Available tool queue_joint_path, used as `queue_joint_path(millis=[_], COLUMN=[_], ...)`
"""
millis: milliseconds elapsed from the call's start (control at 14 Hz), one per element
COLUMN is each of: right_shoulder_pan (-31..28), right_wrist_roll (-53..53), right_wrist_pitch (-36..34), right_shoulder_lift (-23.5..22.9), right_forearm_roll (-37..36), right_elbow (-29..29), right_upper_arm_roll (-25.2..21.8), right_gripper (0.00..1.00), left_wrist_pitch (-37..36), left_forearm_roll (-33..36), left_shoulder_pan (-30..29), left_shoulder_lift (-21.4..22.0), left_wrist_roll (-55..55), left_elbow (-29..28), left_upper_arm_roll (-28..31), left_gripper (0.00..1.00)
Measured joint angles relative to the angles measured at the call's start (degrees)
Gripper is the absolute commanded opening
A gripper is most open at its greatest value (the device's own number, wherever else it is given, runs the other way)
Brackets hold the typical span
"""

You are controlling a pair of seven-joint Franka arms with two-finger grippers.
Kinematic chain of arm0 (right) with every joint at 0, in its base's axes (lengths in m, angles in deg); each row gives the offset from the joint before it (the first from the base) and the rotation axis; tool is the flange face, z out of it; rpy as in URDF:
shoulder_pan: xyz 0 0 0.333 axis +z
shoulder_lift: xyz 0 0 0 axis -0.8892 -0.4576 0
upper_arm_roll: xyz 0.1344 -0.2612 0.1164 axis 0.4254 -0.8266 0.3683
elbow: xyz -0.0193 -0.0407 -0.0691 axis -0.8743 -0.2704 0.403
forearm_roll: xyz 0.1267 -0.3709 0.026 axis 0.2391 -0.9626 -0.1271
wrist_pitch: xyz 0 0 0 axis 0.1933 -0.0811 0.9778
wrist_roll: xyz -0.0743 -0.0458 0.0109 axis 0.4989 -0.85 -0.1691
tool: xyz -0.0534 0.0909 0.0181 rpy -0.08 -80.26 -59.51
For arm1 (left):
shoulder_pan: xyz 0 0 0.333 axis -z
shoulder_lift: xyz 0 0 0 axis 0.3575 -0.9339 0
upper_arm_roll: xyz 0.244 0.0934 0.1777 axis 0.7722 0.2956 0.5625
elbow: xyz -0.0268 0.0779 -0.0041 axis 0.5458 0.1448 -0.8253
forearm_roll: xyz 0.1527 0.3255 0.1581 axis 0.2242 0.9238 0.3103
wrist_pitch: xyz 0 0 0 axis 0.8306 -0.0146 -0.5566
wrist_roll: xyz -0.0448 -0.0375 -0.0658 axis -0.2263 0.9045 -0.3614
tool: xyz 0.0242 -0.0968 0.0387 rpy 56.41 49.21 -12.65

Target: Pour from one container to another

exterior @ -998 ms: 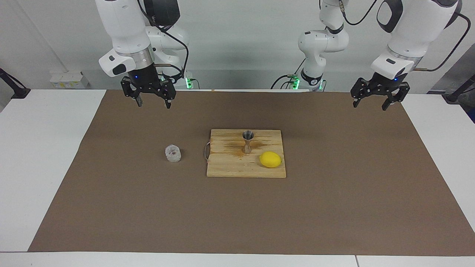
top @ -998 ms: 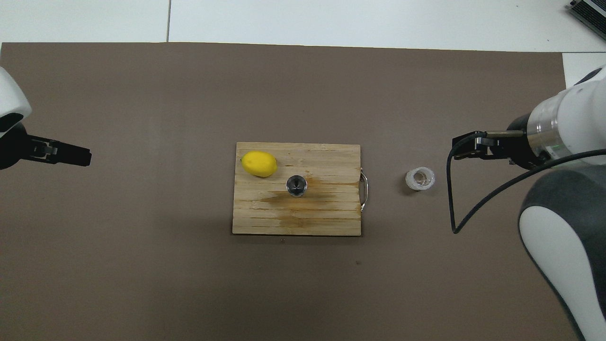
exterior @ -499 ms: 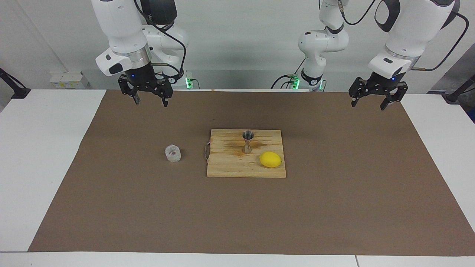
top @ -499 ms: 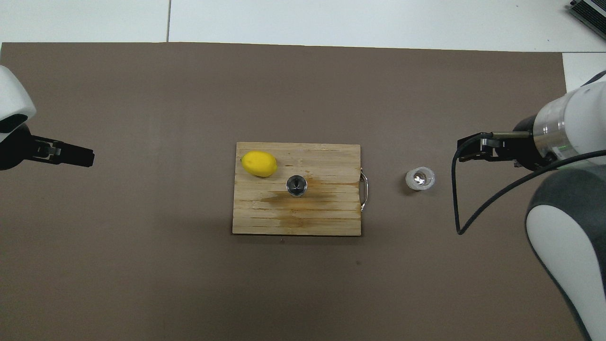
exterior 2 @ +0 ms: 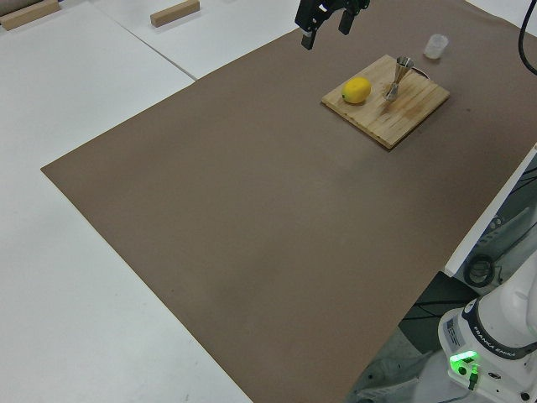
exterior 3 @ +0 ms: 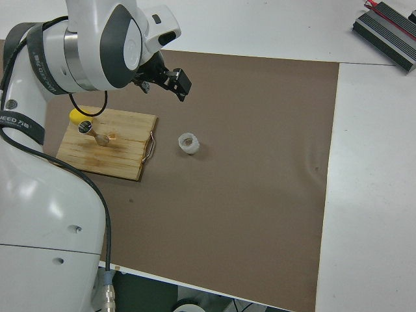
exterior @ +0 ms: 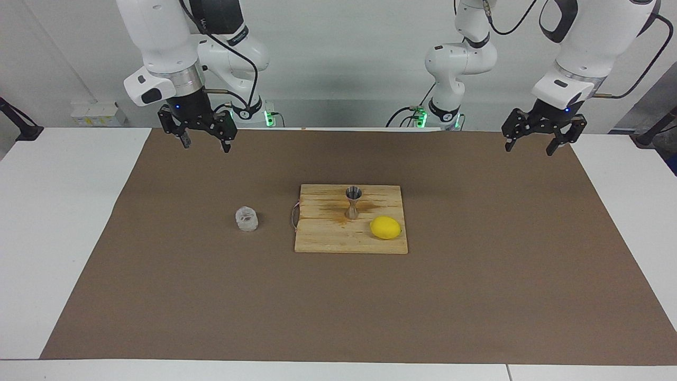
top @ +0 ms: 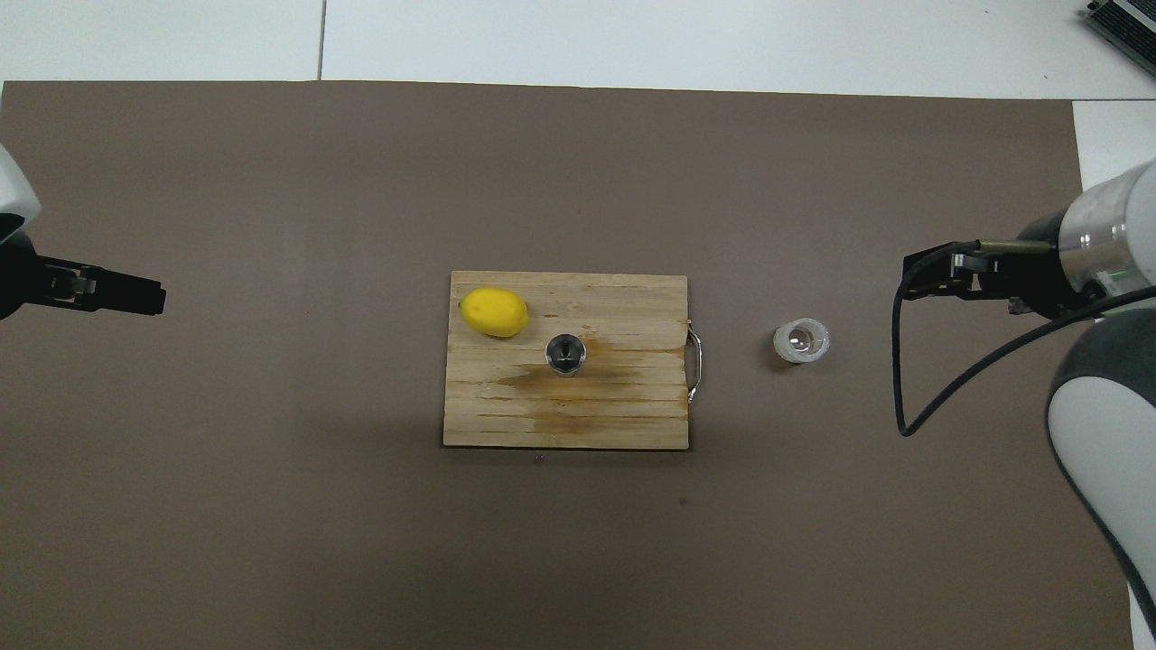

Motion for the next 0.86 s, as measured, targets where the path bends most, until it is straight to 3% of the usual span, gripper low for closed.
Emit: queue_joint_path(millis=[285, 856], right_shoulder_pan=[4.6, 4.5], right_wrist_roll=[2.7, 3.0], right_wrist_pitch=[-1.5, -3.9], right_shoulder_lift=[0.2, 0.3], right_forearm_roll=[0.0, 0.0], right_elbow=[0.6, 1.4], right_upper_arm_roll=[-8.2, -8.8], right_gripper=[1.00, 1.00], left_wrist_pitch=[-1.3, -1.6], left_forearm_roll=[0.0, 0.0], left_shoulder_pan=[0.0, 0.0], left_shoulder_lift=[0.4, 0.4], left_wrist_roll=[0.0, 0.0], left_elbow=[0.5, 0.6], left_upper_arm_roll=[0.3, 0.4], left_gripper=[1.00, 1.00])
